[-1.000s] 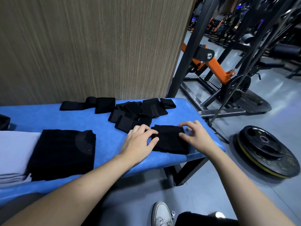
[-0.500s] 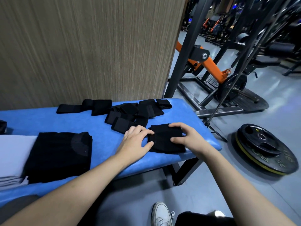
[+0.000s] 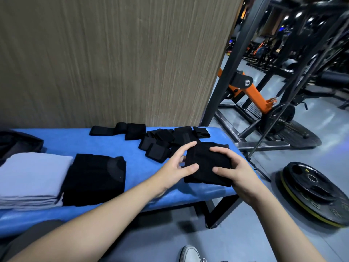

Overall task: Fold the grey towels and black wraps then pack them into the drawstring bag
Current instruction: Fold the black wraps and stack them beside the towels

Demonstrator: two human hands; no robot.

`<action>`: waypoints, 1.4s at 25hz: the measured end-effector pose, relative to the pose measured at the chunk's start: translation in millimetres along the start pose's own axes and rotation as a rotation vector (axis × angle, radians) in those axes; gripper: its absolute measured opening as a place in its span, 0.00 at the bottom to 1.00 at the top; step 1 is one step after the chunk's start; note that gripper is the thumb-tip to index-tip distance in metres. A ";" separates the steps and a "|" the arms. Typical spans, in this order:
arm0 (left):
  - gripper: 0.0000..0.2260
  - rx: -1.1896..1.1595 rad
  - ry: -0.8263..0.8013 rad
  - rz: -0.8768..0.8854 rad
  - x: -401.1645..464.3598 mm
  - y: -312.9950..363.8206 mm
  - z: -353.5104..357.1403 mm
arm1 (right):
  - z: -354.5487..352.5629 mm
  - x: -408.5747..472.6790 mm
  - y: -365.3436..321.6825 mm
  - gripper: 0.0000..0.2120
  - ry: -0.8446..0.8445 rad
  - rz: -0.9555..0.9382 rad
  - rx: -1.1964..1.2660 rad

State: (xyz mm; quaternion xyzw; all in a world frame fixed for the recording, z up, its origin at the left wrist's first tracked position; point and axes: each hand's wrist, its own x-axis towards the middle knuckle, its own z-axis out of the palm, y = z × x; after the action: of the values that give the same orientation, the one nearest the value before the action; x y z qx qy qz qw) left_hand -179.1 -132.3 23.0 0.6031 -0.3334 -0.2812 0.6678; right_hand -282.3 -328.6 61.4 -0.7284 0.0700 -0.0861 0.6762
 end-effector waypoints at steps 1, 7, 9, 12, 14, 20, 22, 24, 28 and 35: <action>0.27 -0.025 0.022 0.011 -4.4 5.5 -0.8 | 3.0 -1.5 -1.7 0.24 0.014 -0.006 0.025; 0.21 -0.078 0.196 0.004 -44.7 42.1 -35.2 | 47.8 3.7 -15.5 0.22 -0.002 -0.044 0.068; 0.19 -0.159 0.228 -0.015 -63.4 54.4 -51.0 | 70.5 8.5 -22.6 0.22 -0.069 -0.044 0.116; 0.18 -0.188 0.294 -0.005 -94.9 71.3 -78.2 | 111.7 17.4 -30.2 0.21 -0.199 -0.040 0.171; 0.19 -0.119 0.386 0.014 -115.0 82.1 -95.1 | 141.9 25.5 -29.4 0.20 -0.257 -0.028 0.166; 0.22 0.413 0.627 -0.172 -153.1 82.6 -141.9 | 208.0 45.6 -3.9 0.15 -0.297 0.082 0.002; 0.21 0.601 0.608 -0.224 -159.9 72.2 -156.9 | 220.1 48.7 4.7 0.15 -0.304 0.097 -0.059; 0.20 0.707 0.566 -0.210 -163.9 61.9 -167.8 | 226.4 51.5 9.8 0.15 -0.309 0.075 -0.182; 0.17 0.927 0.510 -0.205 -164.8 45.0 -178.2 | 223.9 56.1 14.3 0.16 -0.309 -0.058 -0.537; 0.23 1.335 0.230 -0.088 -163.1 47.7 -186.6 | 200.9 56.0 16.6 0.21 -0.404 -0.058 -0.553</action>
State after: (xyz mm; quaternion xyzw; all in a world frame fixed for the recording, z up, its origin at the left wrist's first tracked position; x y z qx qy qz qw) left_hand -135.0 115.3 43.8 0.9252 -0.3376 0.0237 0.1714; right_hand -183.2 -146.7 32.4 -0.8880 -0.0652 0.0630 0.4508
